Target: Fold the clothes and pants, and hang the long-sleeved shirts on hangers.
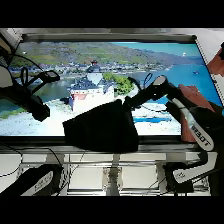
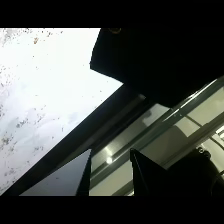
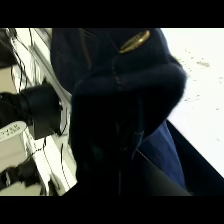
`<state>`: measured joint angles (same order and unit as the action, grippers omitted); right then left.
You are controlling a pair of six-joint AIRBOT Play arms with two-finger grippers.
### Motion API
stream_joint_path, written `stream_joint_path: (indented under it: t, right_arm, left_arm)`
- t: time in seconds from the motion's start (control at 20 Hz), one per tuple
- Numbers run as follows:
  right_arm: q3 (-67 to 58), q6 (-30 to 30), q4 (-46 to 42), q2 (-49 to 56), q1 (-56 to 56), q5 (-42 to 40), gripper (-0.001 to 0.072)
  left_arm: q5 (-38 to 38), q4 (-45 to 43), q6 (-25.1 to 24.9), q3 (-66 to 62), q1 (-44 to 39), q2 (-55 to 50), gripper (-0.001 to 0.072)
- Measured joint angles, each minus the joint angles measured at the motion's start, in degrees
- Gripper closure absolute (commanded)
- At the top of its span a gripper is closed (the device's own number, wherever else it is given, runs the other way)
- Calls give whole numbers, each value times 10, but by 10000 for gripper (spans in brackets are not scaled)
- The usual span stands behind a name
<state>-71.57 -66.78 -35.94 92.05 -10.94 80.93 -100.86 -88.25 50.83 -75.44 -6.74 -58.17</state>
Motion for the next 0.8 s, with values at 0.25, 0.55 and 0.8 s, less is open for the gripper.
stream_joint_path:
  t: [0.25,0.55,0.8]
  right_arm:
    - [-16,-32,-44,-44,98,40,700]
    - [-68,-66,-92,-70,280,110,700]
    - [-152,-87,-121,-74,464,162,699]
  left_arm:
    - [16,0,0,0,0,0,409]
    - [37,0,0,0,0,0,409]
    - [44,0,0,0,0,0,409]
